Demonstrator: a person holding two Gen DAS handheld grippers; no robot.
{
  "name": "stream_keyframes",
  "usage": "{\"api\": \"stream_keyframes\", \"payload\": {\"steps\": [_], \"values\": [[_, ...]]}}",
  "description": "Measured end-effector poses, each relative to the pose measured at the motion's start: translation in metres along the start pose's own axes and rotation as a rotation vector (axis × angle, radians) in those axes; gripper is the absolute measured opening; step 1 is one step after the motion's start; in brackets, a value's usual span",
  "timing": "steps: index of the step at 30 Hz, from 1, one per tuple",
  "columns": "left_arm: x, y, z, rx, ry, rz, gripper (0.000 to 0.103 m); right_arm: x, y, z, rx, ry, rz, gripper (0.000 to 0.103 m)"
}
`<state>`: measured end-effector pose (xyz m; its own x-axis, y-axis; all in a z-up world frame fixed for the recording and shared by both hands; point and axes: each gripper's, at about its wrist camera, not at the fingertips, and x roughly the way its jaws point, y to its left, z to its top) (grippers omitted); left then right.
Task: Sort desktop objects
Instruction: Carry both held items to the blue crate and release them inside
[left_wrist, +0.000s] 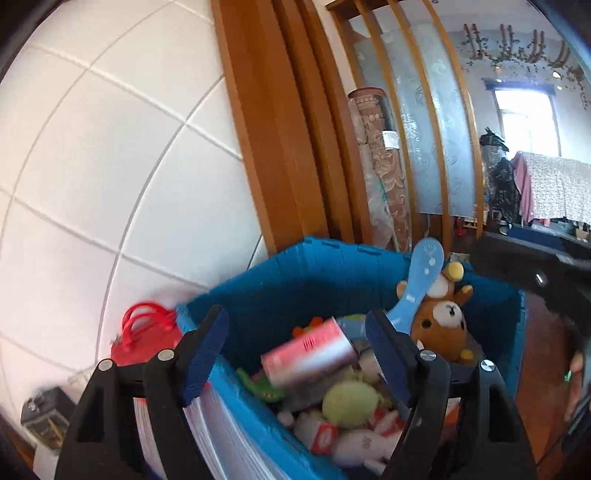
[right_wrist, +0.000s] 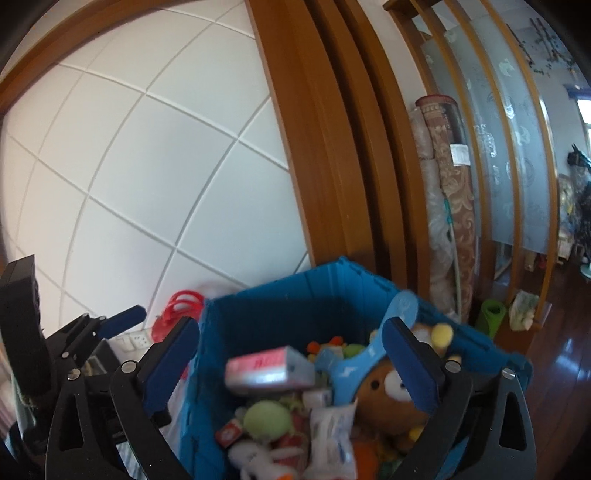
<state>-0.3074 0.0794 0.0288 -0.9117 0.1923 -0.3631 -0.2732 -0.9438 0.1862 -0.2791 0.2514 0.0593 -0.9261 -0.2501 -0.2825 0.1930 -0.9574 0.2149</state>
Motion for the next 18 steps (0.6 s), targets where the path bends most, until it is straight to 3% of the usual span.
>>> {"api": "stream_keyframes", "payload": {"steps": [7,11,18], "values": [[-0.036,0.004,-0.038,-0.025,0.004,0.104,0.076,-0.044,0.018,-0.039,0.031,-0.007,0.108,0.101],[-0.06,0.018,-0.062,-0.049,0.002,0.146,0.076,-0.065,0.045,-0.055,-0.036,-0.003,0.072,0.101],[-0.102,0.054,-0.108,-0.083,0.037,0.134,0.076,-0.086,0.092,-0.088,-0.061,0.04,0.03,0.101]]}}
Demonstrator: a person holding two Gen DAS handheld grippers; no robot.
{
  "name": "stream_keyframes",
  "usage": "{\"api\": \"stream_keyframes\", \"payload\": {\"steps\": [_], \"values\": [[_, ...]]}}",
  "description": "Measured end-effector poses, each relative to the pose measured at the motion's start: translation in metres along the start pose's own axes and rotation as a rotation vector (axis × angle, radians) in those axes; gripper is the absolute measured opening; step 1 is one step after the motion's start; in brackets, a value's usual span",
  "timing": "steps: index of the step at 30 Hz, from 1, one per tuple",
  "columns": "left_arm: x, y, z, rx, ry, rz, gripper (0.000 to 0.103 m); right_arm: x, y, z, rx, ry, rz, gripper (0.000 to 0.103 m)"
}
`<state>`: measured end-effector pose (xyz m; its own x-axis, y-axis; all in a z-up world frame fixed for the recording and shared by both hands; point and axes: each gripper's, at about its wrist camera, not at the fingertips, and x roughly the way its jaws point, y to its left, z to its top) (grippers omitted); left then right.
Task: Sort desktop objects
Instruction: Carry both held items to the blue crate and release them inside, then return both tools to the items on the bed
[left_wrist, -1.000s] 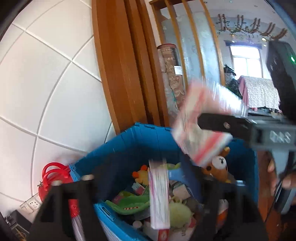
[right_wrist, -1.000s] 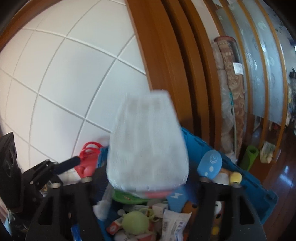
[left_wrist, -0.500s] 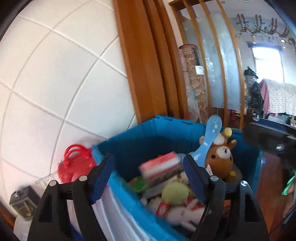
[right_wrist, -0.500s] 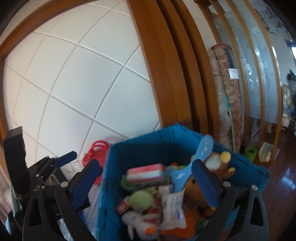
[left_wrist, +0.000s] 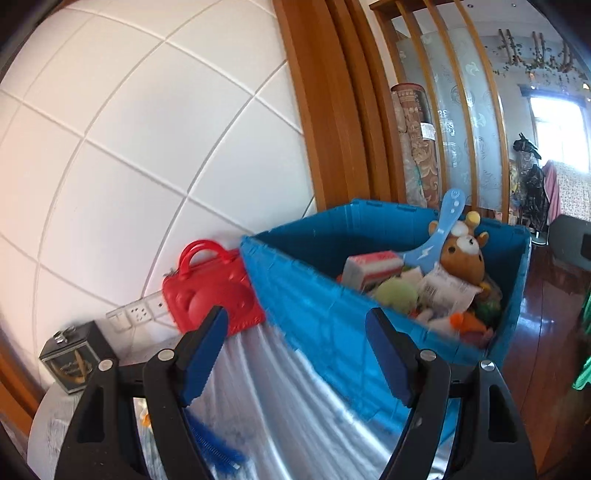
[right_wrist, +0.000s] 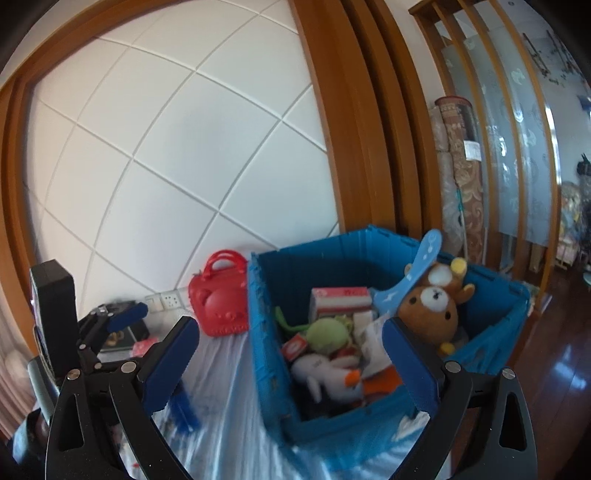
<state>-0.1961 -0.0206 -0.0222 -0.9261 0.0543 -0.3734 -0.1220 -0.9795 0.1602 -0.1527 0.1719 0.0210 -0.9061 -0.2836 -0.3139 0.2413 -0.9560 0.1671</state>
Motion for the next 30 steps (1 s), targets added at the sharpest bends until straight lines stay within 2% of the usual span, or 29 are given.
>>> {"api": "stream_keyframes", "payload": {"steps": [2,7,12,15,22,26,30], "values": [[-0.01,0.014,-0.017,0.004,0.024,-0.012,0.076,-0.001,0.019,-0.01,0.017,0.017,0.005,0.101],[-0.028,0.058,-0.066,0.004,0.102,0.012,0.076,-0.001,0.07,-0.038,0.006,0.048,0.023,0.103],[-0.048,0.1,-0.105,0.011,0.104,0.035,0.076,0.015,0.119,-0.066,-0.017,0.1,0.06,0.102],[-0.05,0.123,-0.121,-0.005,0.126,0.052,0.076,0.031,0.145,-0.081,-0.055,0.144,0.115,0.102],[-0.046,0.175,-0.156,-0.07,0.167,0.175,0.076,0.085,0.199,-0.093,-0.218,0.181,0.25,0.102],[-0.039,0.207,-0.181,-0.117,0.206,0.272,0.076,0.126,0.222,-0.104,-0.27,0.242,0.355,0.102],[-0.031,0.247,-0.207,-0.197,0.278,0.331,0.076,0.168,0.249,-0.118,-0.303,0.31,0.406,0.102]]}}
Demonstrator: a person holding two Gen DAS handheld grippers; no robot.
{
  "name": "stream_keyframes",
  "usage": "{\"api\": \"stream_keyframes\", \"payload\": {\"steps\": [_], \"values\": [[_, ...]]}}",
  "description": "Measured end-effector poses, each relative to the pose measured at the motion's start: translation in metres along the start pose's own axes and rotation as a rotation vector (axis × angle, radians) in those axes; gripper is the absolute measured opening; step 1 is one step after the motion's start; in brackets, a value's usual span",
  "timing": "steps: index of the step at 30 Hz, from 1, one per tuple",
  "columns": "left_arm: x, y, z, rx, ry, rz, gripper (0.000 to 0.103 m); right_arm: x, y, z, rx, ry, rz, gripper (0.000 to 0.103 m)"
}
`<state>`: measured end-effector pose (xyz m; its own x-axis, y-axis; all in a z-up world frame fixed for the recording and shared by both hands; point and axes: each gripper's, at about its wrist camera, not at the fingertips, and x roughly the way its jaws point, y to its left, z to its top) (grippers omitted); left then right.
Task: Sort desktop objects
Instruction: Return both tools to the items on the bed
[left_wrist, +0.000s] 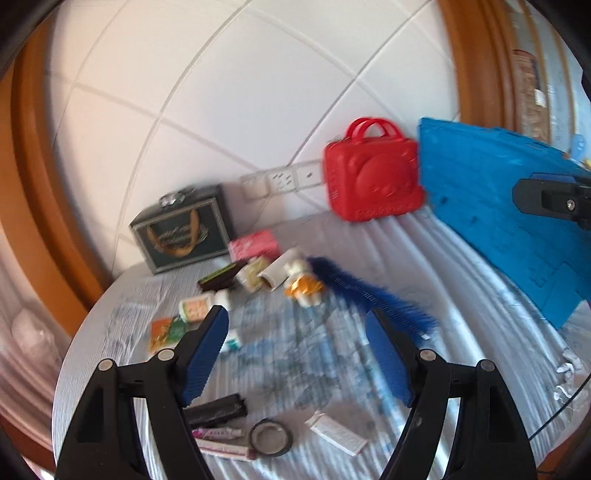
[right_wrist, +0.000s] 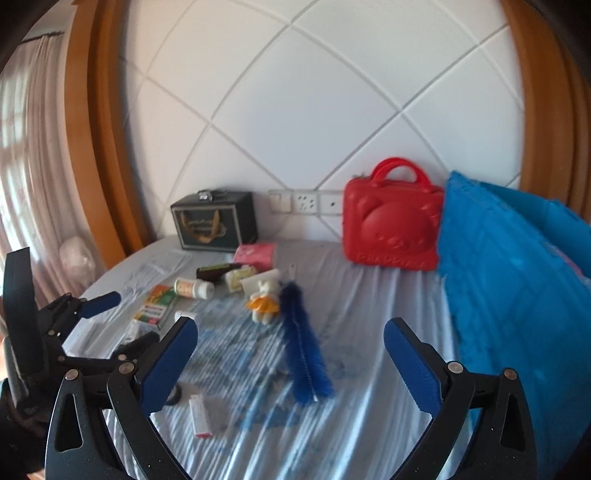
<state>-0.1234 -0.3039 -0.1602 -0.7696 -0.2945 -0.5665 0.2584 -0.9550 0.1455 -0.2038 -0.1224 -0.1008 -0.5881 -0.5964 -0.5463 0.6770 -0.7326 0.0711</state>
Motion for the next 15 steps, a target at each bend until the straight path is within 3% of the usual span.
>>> {"api": "stream_keyframes", "payload": {"steps": [3,8,15], "values": [[0.015,0.025,-0.002,0.014,0.033,0.027,0.077,0.037,0.011,0.006,0.0,0.049,0.064,0.102],[0.048,0.066,0.0,0.081,0.074,0.075,0.076,0.108,0.024,0.016,0.033,0.105,0.098,0.102],[0.111,0.119,-0.002,0.093,0.104,0.006,0.076,0.266,0.053,0.01,0.043,0.293,0.114,0.094]]}}
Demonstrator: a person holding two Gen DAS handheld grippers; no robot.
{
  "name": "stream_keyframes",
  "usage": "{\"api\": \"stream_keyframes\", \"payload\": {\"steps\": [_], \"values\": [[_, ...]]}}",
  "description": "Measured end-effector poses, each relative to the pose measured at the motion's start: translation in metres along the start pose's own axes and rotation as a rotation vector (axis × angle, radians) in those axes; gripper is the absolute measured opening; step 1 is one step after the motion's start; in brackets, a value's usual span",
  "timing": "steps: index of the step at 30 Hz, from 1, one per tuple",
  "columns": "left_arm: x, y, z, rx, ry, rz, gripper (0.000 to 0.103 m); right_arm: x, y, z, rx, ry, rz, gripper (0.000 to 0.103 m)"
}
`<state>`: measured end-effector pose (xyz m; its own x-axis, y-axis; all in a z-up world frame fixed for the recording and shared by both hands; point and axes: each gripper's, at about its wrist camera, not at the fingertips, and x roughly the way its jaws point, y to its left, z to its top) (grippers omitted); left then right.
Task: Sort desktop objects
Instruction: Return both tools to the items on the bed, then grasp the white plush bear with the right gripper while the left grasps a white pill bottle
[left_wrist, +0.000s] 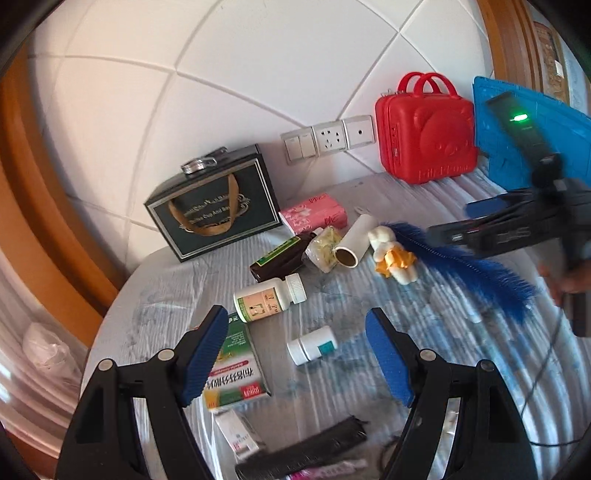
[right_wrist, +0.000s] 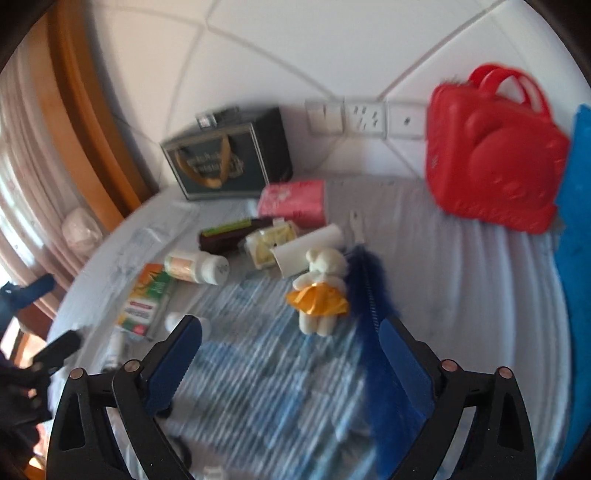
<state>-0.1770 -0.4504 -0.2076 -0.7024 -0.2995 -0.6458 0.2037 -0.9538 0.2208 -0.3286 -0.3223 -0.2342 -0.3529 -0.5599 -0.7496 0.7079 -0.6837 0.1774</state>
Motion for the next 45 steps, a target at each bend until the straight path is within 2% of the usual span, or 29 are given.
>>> {"api": "stream_keyframes", "payload": {"steps": [2,4,8,11,15,17,21,25,26,29,31,33,34,36,40,43,45], "values": [[0.022,0.009,0.0,0.025,0.019,-0.046,0.076,0.047,0.0,0.011,0.001,0.058,-0.015,0.093],[0.047,0.014,0.001,0.088,0.033,-0.071,0.076,0.086,-0.006,0.018,0.013,0.111,-0.044,0.088],[0.096,0.032,0.009,0.201,0.048,-0.167,0.076,0.132,-0.022,0.024,0.054,0.166,-0.068,0.087],[0.13,0.042,0.015,0.314,0.053,-0.269,0.076,0.142,-0.031,0.024,0.063,0.168,-0.091,0.087],[0.176,0.048,0.015,0.456,0.138,-0.406,0.075,0.15,-0.04,0.021,0.088,0.194,-0.07,0.084],[0.195,0.054,0.016,0.468,0.18,-0.484,0.068,0.15,-0.041,0.02,0.085,0.195,-0.061,0.083],[0.216,0.063,0.015,0.482,0.213,-0.577,0.067,0.148,-0.04,0.02,0.08,0.193,-0.052,0.083],[0.237,0.057,-0.002,0.528,0.316,-0.572,0.067,0.155,-0.039,0.024,0.073,0.209,-0.057,0.083],[0.233,0.057,-0.003,0.506,0.277,-0.585,0.062,0.158,-0.038,0.025,0.066,0.209,-0.064,0.083],[0.232,0.052,-0.004,0.424,0.262,-0.567,0.052,0.171,-0.033,0.028,0.044,0.231,-0.092,0.081],[0.231,0.042,-0.007,0.393,0.271,-0.52,0.052,0.173,-0.027,0.028,-0.001,0.223,-0.127,0.071],[0.225,0.032,-0.011,0.388,0.256,-0.479,0.052,0.174,-0.024,0.028,-0.048,0.222,-0.169,0.049],[0.218,0.025,-0.013,0.371,0.245,-0.471,0.052,0.173,-0.024,0.028,-0.053,0.22,-0.162,0.044],[0.208,0.017,-0.016,0.351,0.227,-0.462,0.052,0.16,-0.029,0.027,-0.015,0.184,-0.095,0.043],[0.182,0.003,-0.02,0.273,0.187,-0.432,0.051,0.119,-0.028,0.024,-0.022,0.086,-0.081,0.042],[0.158,-0.004,-0.017,0.201,0.168,-0.443,0.051,0.078,-0.026,0.024,-0.009,0.037,-0.052,0.042],[0.136,-0.006,-0.01,0.196,0.14,-0.437,0.051,0.05,-0.025,0.023,-0.001,0.005,-0.033,0.042]]}}
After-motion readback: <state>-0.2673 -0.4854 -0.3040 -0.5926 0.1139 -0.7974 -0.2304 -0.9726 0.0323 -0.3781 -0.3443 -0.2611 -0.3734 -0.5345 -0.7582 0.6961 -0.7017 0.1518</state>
